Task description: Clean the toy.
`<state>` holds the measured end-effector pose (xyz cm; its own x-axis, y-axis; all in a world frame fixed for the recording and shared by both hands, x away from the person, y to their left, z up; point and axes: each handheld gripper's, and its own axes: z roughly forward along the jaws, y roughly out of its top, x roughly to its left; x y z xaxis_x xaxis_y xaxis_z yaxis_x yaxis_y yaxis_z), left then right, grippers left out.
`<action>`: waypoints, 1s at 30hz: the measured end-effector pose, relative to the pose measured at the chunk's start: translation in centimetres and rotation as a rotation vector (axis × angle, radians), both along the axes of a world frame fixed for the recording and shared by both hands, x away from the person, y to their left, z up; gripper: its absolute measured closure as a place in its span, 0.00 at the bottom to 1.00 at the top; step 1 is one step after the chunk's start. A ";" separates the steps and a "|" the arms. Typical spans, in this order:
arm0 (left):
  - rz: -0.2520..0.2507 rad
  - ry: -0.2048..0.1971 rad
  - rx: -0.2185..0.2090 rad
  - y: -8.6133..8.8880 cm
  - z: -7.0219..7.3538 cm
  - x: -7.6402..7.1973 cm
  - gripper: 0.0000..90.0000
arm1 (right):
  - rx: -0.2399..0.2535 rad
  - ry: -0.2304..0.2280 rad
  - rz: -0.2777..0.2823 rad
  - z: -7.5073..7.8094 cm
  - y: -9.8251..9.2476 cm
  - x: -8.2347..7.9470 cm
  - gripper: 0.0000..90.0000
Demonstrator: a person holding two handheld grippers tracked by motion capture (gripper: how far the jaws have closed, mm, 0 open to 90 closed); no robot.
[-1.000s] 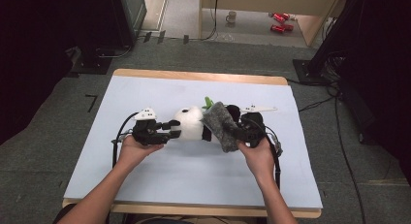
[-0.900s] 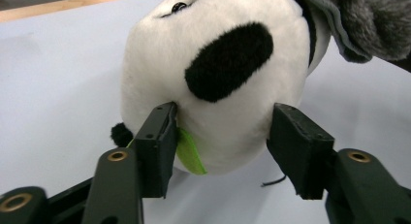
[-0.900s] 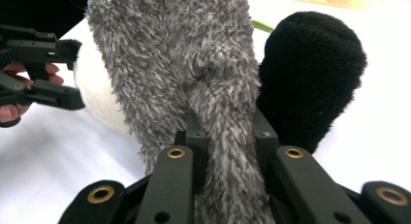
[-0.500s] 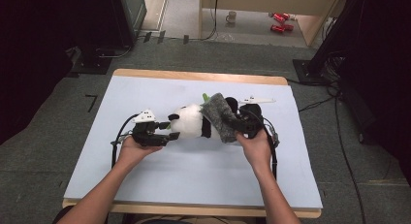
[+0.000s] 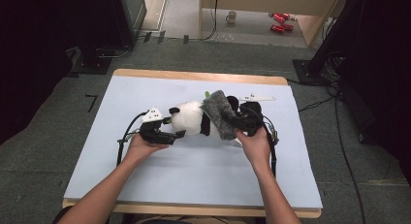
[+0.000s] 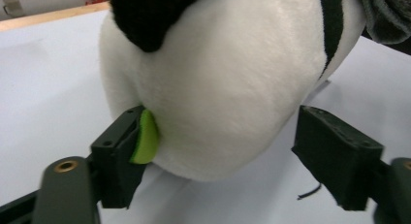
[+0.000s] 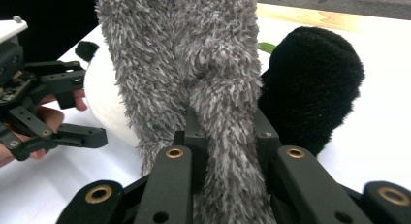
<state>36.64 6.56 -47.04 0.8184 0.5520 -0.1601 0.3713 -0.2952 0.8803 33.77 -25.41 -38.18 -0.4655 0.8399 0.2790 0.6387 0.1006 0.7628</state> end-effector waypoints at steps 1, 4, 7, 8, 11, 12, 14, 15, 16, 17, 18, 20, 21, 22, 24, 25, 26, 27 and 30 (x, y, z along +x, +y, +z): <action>0.008 -0.009 0.008 -0.2 -0.1 0.0 0.23 | 0.004 -0.001 -0.001 0.0 0.0 0.0 0.84; 0.031 -0.009 0.011 -0.4 -0.2 0.0 0.30 | 0.003 -0.005 -0.005 0.0 0.0 0.1 0.84; 0.055 0.034 -0.016 -0.2 0.1 0.0 0.45 | 0.000 -0.010 -0.013 0.1 0.1 0.1 0.84; 0.055 0.037 -0.017 -0.2 0.1 0.0 0.49 | 0.000 -0.009 -0.016 0.1 0.1 0.0 0.84; 0.059 0.061 -0.025 -0.1 0.3 0.0 0.59 | 0.001 -0.012 -0.013 0.6 0.4 -0.1 0.86; 0.054 0.070 -0.030 0.0 0.4 0.0 0.61 | 0.002 -0.012 -0.007 0.9 0.5 -0.2 0.86; 0.051 0.108 -0.039 0.0 0.7 -0.1 0.65 | 0.010 -0.011 -0.001 1.6 0.7 -0.4 0.86; 0.049 0.128 -0.044 -0.1 0.9 -0.2 0.66 | 0.017 -0.019 0.005 2.0 0.8 -0.6 0.86; 0.043 0.141 -0.048 -0.1 1.0 -0.3 0.68 | 0.025 -0.027 0.010 2.4 1.0 -0.8 0.86; 0.043 0.141 -0.048 -0.1 1.0 -0.3 0.69 | 0.025 -0.027 0.010 2.4 1.0 -0.8 0.86; 0.038 0.167 -0.051 -0.4 1.3 -0.6 0.70 | 0.029 -0.047 0.027 3.1 1.7 -1.2 0.86; 0.033 0.204 -0.063 -0.5 1.6 -0.9 0.71 | 0.026 -0.059 0.047 3.4 2.7 -1.5 0.86; 0.033 0.204 -0.063 -0.5 1.6 -0.9 0.71 | 0.026 -0.059 0.047 3.4 2.7 -1.5 0.86; 0.026 0.217 -0.057 -0.9 1.8 -1.5 0.71 | 0.025 -0.065 0.065 3.6 3.6 -1.8 0.86; 0.016 0.202 -0.043 -1.3 2.1 -2.2 0.71 | 0.022 -0.063 0.084 3.5 4.6 -2.0 0.86; 0.016 0.202 -0.043 -1.3 2.1 -2.2 0.71 | 0.022 -0.063 0.084 3.5 4.6 -2.0 0.86; 0.022 0.201 -0.041 -1.7 2.2 -2.7 0.71 | 0.023 -0.052 0.097 3.2 5.4 -2.1 0.86; 0.022 0.201 -0.041 -1.7 2.2 -2.7 0.71 | 0.023 -0.052 0.097 3.2 5.4 -2.1 0.86; 0.039 0.145 -0.015 -2.3 2.3 -3.5 0.71 | 0.032 0.000 0.124 1.8 6.7 -1.9 0.85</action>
